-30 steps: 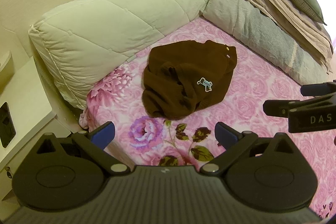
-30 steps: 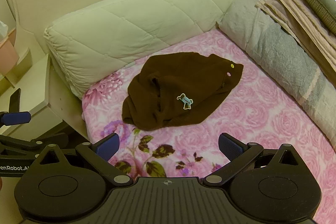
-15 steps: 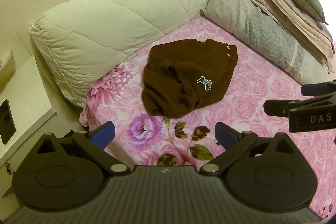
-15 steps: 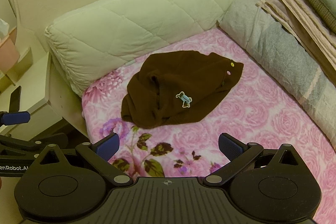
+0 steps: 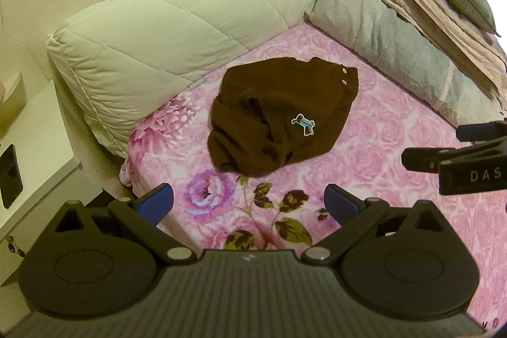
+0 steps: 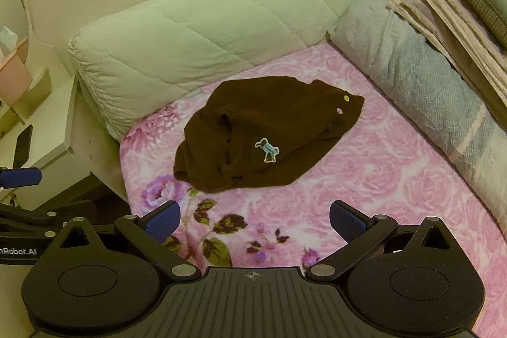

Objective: Fold clothes

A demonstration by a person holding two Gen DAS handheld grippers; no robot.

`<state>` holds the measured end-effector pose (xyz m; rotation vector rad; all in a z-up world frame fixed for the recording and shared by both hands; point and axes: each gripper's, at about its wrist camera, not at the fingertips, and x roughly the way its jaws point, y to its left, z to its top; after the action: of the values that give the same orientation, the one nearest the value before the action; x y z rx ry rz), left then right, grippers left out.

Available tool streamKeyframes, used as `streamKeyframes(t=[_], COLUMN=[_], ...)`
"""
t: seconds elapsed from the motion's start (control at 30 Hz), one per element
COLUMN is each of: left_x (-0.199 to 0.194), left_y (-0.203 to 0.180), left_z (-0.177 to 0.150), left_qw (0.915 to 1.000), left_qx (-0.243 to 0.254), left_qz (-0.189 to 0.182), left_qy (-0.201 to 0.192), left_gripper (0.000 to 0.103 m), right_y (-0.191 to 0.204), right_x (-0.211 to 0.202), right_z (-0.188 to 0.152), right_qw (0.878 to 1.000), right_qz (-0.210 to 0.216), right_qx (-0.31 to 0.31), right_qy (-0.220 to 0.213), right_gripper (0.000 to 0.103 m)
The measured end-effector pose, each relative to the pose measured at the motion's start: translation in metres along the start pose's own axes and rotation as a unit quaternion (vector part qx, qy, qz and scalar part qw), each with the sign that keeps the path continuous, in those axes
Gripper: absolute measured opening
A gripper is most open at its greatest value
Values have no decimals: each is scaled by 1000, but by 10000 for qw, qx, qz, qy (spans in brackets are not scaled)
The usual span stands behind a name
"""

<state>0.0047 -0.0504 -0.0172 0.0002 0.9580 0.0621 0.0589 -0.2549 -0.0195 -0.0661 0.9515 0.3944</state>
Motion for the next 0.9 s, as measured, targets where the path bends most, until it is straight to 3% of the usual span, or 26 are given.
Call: streamKeyframes(t=[0.2, 0.47, 0.7, 0.9], left_x=[11, 91, 209, 314], left_y=[5, 27, 43, 46], left_z=[1, 24, 51, 55], left_qw=[9995, 9912, 9773, 9646], left_qx=[297, 1314, 2016, 2421], left_qz=[96, -64, -594, -887], left_qy=[106, 109, 247, 554], left_gripper=[100, 100, 98, 90], right_y=[-24, -42, -39, -50], right_x=[11, 61, 160, 270], right_z=[-1, 18, 48, 60], right_qw=[10000, 9998, 9983, 9899], right_qz=[-23, 133, 253, 406], right_qx=[-28, 80, 334, 1213], right_qy=[-86, -120, 395, 618], right_gripper=[103, 103, 102, 102])
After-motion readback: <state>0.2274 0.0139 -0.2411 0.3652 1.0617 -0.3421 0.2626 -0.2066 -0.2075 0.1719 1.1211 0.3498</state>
